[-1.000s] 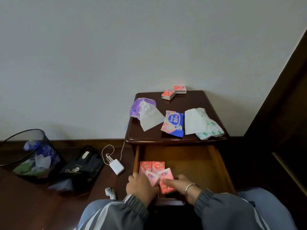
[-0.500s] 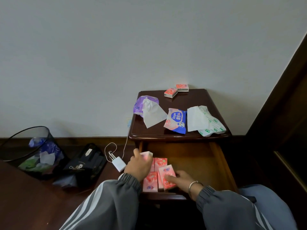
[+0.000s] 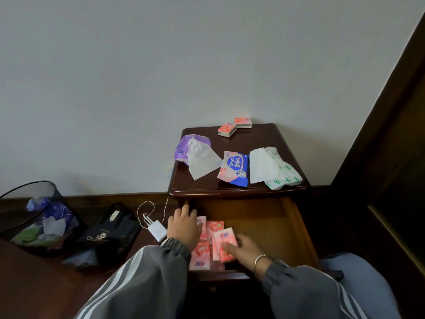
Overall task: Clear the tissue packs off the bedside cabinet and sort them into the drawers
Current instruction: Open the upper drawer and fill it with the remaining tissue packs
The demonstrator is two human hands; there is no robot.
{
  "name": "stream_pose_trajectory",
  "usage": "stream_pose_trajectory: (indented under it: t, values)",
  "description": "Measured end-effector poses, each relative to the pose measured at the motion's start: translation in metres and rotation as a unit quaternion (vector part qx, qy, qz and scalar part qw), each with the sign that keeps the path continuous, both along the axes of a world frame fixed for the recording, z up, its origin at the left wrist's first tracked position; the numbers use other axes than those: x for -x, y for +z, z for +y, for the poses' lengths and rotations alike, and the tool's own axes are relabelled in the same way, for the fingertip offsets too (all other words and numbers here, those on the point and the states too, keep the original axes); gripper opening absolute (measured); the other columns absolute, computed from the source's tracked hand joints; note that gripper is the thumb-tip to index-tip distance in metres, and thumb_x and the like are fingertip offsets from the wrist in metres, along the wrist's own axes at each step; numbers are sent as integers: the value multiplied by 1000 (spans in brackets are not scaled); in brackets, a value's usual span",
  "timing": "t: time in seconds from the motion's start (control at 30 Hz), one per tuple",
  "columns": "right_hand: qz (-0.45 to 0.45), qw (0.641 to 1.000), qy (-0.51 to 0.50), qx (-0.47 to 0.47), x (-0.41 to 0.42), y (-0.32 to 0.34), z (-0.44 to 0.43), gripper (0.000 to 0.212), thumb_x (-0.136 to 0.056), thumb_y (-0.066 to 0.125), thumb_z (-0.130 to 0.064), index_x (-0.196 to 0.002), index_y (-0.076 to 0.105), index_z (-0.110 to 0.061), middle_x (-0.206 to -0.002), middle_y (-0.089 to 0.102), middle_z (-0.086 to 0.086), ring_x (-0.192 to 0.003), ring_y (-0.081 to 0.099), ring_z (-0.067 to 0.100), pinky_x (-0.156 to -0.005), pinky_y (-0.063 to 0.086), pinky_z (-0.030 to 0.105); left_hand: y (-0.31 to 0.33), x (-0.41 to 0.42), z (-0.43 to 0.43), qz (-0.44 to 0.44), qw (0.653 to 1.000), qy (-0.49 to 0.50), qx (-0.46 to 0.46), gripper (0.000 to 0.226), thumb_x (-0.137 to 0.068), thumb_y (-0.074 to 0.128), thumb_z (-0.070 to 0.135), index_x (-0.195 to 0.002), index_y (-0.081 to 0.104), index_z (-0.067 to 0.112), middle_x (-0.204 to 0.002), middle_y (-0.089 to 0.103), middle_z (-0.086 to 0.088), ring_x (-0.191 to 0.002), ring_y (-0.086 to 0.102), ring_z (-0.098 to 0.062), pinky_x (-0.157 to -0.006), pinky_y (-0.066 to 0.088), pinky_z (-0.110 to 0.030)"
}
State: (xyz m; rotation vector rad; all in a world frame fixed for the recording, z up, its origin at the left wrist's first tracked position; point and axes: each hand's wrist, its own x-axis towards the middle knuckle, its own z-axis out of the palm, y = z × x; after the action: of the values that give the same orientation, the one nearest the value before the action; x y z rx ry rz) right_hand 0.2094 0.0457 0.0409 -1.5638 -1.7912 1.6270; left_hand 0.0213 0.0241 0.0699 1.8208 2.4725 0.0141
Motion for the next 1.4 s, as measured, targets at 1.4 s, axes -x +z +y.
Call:
stream_pose_trajectory:
  t: [1.4]
  values:
    - [-241, 960, 126, -60, 43, 24, 72, 69, -87, 43, -62, -135, 45, -12, -122, 58, 5, -103, 59, 22, -78, 49, 31, -34, 31, -50, -252, 963, -88, 44, 84, -73, 72, 48, -146, 33, 32, -157, 19, 16, -147, -8, -6, -121, 13, -40]
